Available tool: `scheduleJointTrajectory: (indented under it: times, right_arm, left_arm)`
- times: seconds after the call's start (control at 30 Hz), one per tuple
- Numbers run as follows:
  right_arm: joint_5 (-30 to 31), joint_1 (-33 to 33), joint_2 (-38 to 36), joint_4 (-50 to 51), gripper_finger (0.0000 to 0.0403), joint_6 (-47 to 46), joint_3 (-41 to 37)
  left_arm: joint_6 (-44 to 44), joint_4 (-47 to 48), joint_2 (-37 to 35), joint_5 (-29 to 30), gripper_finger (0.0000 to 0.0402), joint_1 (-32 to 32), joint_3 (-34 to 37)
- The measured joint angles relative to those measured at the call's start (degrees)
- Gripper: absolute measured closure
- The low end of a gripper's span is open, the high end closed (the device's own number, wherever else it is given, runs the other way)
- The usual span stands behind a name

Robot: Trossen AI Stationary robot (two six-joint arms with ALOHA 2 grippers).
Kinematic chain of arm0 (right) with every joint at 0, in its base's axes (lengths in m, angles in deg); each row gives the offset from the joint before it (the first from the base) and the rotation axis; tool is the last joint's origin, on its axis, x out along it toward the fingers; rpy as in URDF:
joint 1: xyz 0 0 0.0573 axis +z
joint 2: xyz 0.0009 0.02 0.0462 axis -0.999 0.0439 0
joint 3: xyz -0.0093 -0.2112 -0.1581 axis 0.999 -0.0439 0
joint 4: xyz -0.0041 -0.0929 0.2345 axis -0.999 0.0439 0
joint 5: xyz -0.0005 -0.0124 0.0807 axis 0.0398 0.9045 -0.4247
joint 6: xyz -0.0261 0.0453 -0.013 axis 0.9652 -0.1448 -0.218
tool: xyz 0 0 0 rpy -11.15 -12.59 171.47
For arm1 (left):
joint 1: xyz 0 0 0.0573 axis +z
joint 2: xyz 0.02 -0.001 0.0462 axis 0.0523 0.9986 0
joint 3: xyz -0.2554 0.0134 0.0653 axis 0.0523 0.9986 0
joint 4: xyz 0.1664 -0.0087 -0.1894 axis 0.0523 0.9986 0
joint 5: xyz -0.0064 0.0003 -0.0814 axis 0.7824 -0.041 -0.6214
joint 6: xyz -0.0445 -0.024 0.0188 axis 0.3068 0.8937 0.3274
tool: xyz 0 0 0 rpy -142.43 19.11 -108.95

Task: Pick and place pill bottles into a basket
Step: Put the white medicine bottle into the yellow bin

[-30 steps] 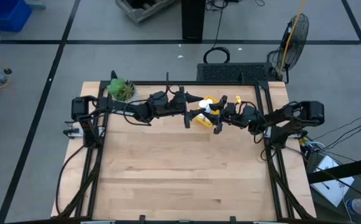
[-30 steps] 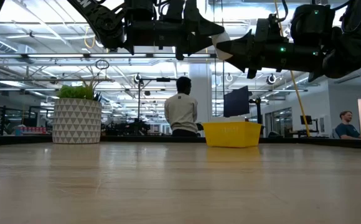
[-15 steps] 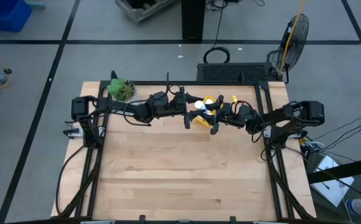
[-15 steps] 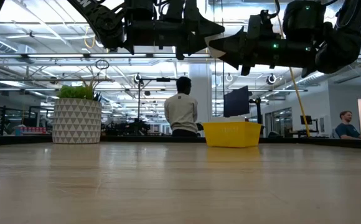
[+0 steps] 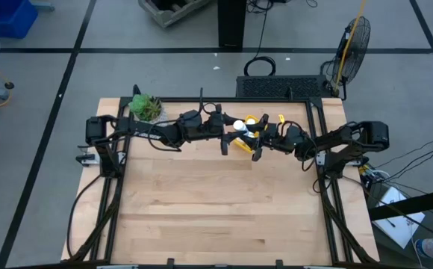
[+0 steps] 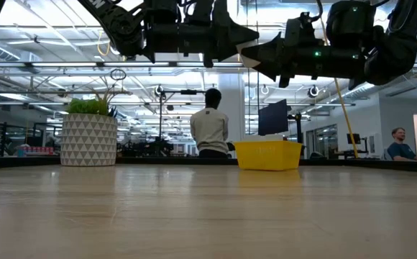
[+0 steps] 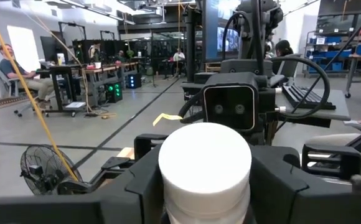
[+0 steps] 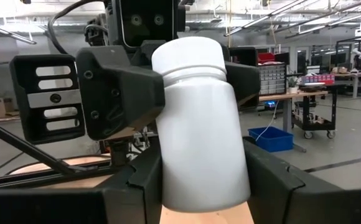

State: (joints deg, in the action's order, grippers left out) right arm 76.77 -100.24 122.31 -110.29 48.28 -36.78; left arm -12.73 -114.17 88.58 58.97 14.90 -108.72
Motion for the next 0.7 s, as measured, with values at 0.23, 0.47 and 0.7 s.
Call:
scheduleJointTrajectory:
  times: [0.23,0.47,0.7]
  right_arm:
    - [0.76,0.0,0.04,-0.9,0.0245,1.21,0.0]
    - [0.97,0.0,0.04,-0.24,0.0245,1.98,-0.02]
    - [0.96,0.02,0.0,1.36,0.0245,1.6,-0.02]
  left_arm:
    - [-1.25,-0.28,0.0,0.03,0.0197,0.01,-0.04]
    - [-5.48,-0.04,0.0,-2.47,0.0226,0.21,-0.04]
    - [-6.97,0.53,0.0,-5.59,0.0226,0.94,-0.04]
